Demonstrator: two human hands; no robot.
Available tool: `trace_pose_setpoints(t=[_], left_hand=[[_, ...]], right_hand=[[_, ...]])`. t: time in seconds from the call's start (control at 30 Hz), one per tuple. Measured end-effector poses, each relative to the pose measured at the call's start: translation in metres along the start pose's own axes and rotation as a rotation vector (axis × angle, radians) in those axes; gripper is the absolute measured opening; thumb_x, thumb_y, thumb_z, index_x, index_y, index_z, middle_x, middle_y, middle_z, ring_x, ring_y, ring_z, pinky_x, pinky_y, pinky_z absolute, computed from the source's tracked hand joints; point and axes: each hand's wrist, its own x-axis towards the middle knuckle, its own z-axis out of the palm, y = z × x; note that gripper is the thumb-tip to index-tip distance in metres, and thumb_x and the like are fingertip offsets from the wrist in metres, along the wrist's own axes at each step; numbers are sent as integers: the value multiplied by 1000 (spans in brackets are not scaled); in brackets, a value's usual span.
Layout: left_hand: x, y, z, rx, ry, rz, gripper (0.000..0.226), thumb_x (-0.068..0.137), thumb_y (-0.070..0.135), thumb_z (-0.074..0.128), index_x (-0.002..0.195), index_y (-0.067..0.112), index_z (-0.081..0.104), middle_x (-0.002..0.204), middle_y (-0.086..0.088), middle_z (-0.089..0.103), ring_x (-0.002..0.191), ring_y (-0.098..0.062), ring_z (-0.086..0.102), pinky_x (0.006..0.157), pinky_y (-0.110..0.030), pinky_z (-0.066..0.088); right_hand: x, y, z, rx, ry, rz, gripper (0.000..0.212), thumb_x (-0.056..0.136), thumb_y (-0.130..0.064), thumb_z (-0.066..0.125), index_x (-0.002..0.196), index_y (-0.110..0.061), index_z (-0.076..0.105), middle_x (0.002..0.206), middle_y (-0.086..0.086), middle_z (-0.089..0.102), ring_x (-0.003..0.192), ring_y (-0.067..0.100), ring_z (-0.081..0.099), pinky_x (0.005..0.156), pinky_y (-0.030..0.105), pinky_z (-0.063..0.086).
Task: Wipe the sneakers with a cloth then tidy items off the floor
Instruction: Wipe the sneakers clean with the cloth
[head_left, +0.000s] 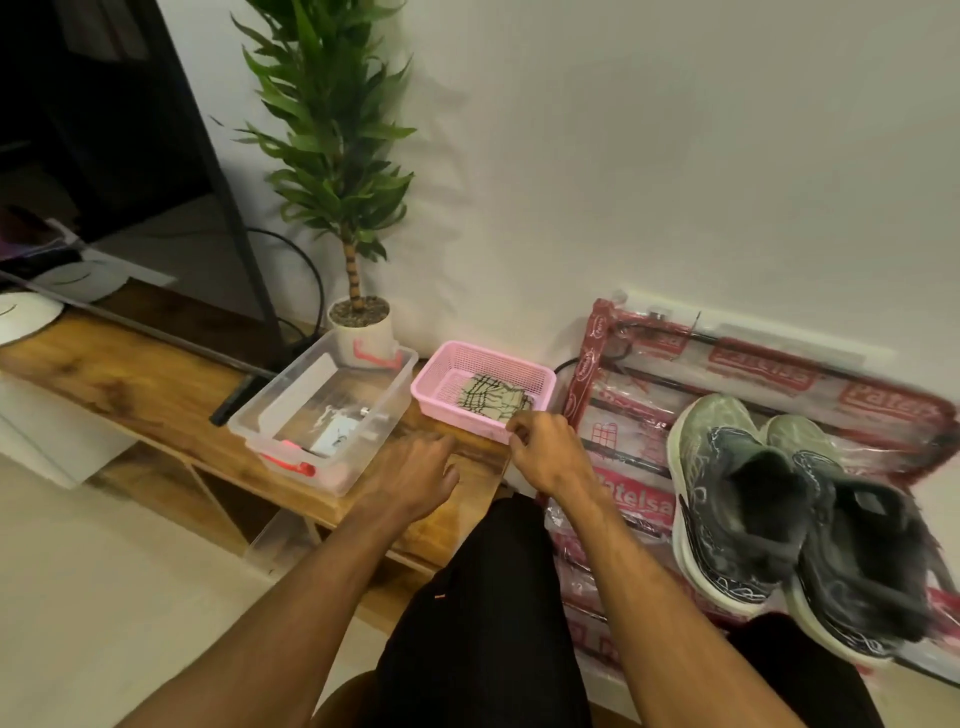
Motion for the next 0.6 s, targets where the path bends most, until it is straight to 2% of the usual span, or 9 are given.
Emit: trace_pose_setpoints(t=[0.13, 0.27, 0.5, 0.6], left_hand=[[17, 8, 6, -8, 18, 41, 40, 88, 30, 56, 126, 20, 56, 128, -1, 61, 115, -19, 56, 94, -31, 46], [34, 8, 10, 40, -5, 80, 49, 93, 34, 52, 139, 19, 44, 147, -2, 44, 135, -18, 39, 111, -30, 28], [56, -11, 24, 108, -131, 110, 65, 96, 38, 46, 152, 17, 21, 160, -5, 20, 147, -20, 17, 118, -33, 13], [61, -16, 29, 100, -192, 119, 68, 96, 37, 44, 154, 17, 14, 161, -5, 14, 148, -19, 11, 119, -32, 7]], right_hand=[[7, 0, 11, 177, 78, 107, 30, 91, -3, 54, 118, -9, 65, 121, 7, 67, 103, 22, 65, 86, 37, 57], [29, -7, 23, 300, 100, 206, 33, 92, 3, 50, 121, -6, 62, 122, 9, 65, 106, 23, 63, 89, 34, 55], [88, -3, 41, 180, 40, 186, 37, 88, 4, 57, 120, -12, 65, 124, 7, 64, 113, 24, 60, 95, 38, 51], [108, 8, 47, 81, -91, 184, 35, 84, 2, 64, 115, -14, 66, 125, 7, 63, 113, 26, 60, 94, 41, 51]])
